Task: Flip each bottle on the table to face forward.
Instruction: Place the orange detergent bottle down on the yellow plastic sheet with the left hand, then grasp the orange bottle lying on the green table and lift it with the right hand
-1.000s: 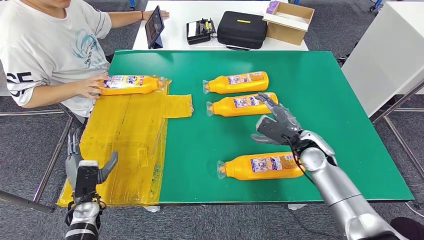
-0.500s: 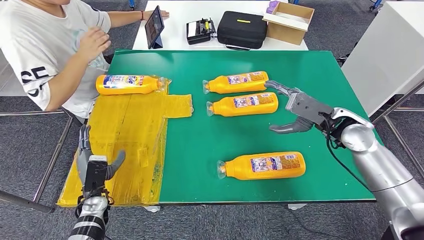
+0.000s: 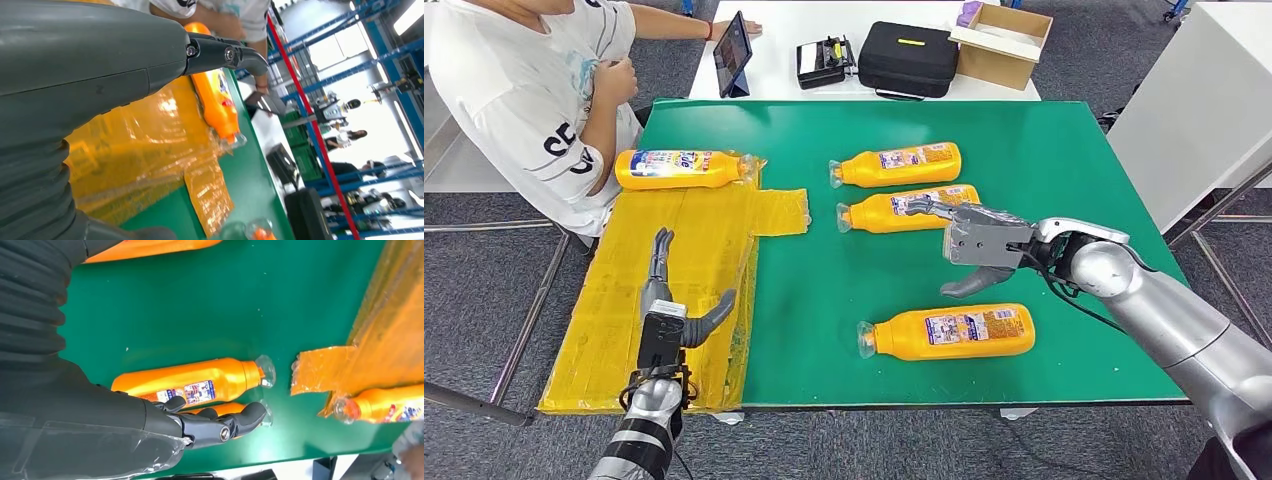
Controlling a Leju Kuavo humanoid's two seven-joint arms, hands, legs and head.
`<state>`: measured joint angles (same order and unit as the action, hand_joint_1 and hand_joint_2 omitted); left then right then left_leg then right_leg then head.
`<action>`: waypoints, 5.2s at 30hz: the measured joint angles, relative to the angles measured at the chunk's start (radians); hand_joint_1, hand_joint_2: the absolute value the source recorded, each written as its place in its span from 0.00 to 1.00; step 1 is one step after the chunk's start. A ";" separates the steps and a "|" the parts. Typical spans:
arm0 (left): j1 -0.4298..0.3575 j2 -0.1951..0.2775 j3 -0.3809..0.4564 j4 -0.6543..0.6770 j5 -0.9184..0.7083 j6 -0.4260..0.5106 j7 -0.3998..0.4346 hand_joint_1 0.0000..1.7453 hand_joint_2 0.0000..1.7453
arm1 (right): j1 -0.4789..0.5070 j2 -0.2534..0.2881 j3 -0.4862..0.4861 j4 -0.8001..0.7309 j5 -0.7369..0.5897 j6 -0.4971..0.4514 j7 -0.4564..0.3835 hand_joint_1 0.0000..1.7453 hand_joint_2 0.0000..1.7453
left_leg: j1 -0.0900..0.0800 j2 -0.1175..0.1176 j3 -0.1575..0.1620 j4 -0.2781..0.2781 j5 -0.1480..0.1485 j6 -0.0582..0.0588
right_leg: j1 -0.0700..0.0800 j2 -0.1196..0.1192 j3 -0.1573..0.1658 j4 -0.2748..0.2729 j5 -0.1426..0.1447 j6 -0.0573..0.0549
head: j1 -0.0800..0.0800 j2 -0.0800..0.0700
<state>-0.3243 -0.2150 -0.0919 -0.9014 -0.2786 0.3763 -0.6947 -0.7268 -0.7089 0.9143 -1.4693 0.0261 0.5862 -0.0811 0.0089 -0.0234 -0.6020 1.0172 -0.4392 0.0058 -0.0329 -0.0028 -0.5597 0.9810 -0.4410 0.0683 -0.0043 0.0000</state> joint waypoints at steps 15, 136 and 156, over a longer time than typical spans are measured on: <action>-0.021 -0.025 -0.026 0.030 0.031 -0.042 0.000 0.00 0.00 | -0.002 -0.011 0.119 0.011 0.022 -0.067 -0.005 0.00 1.00 | 0.000 0.000 0.000 0.000 0.000 0.000 | 0.000 0.000 0.000 0.000 0.000 0.000 | 0.000 0.000; -0.004 -0.046 -0.028 0.135 0.001 -0.087 0.000 0.00 1.00 | 0.522 -0.016 -0.273 0.038 0.470 -0.231 -0.065 0.00 1.00 | 0.000 0.001 -0.001 0.000 0.000 0.001 | 0.000 0.000 -0.001 -0.001 0.000 0.000 | 0.000 0.000; -0.011 -0.054 -0.028 0.162 0.016 -0.087 0.000 0.00 1.00 | 0.505 -0.032 -0.210 0.083 0.494 -0.228 -0.030 0.00 1.00 | 0.000 0.001 0.000 0.000 0.000 0.001 | 0.000 0.001 -0.001 -0.001 0.000 0.000 | 0.000 0.000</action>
<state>-0.3353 -0.2689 -0.1194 -0.7390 -0.2625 0.2892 -0.6947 -0.2223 -0.7408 0.7043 -1.3868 0.5202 0.3579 -0.1111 0.0085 -0.0225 -0.6024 1.0173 -0.4397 0.0064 -0.0331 -0.0022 -0.5602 0.9803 -0.4409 0.0684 -0.0043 0.0000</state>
